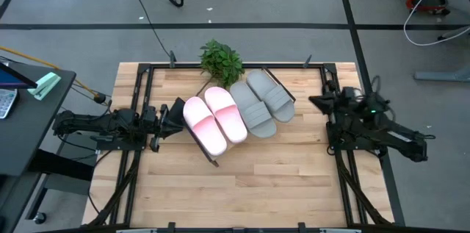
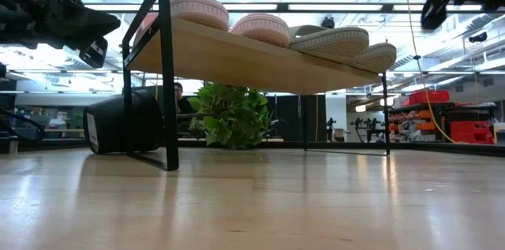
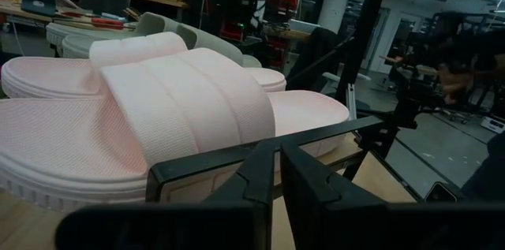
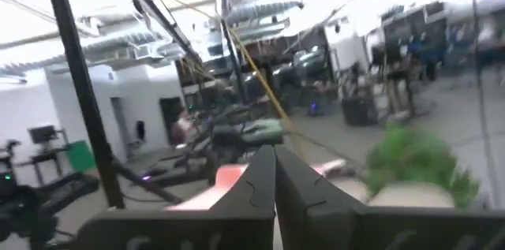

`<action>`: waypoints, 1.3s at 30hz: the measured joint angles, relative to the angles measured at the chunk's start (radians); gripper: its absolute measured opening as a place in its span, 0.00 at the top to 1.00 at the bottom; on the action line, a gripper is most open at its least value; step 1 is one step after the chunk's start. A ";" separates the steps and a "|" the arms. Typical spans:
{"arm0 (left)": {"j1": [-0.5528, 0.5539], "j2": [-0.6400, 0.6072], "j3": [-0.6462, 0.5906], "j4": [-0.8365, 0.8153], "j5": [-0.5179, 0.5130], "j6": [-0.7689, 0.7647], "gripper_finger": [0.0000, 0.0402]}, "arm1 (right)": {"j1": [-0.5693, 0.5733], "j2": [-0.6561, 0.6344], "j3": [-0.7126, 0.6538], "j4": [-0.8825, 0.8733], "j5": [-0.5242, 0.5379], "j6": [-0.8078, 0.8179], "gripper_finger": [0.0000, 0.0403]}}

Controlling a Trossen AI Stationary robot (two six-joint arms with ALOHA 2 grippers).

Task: Pick and place slides into the shelf
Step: Return to Home Position

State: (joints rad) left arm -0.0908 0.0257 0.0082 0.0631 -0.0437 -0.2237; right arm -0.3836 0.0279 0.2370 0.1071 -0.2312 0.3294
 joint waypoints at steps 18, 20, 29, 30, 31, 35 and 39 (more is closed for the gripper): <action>0.000 0.000 0.000 0.000 0.000 0.001 0.94 | 0.111 -0.010 -0.208 0.258 -0.153 0.267 1.00; 0.000 0.000 0.000 0.000 0.000 0.000 0.94 | 0.152 -0.010 -0.208 0.232 -0.115 0.250 1.00; 0.000 0.000 0.000 0.000 0.000 0.001 0.90 | 0.330 -0.010 -0.208 0.191 0.082 0.162 1.00; 0.000 0.000 0.000 0.000 0.000 0.001 0.90 | 0.348 -0.010 -0.208 0.182 0.106 0.150 1.00; 0.000 0.000 0.000 0.000 0.000 0.001 0.90 | 0.367 -0.010 -0.208 0.174 0.135 0.142 1.00; 0.000 0.000 0.000 0.000 0.000 0.001 0.91 | 0.421 -0.010 -0.227 0.161 0.212 0.078 1.00; 0.000 0.000 0.000 0.000 0.000 0.001 0.93 | 0.425 -0.010 -0.227 0.113 0.295 -0.033 1.00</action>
State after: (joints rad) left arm -0.0909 0.0257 0.0082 0.0628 -0.0437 -0.2229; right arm 0.0419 0.0177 0.0101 0.2204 0.0638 0.2961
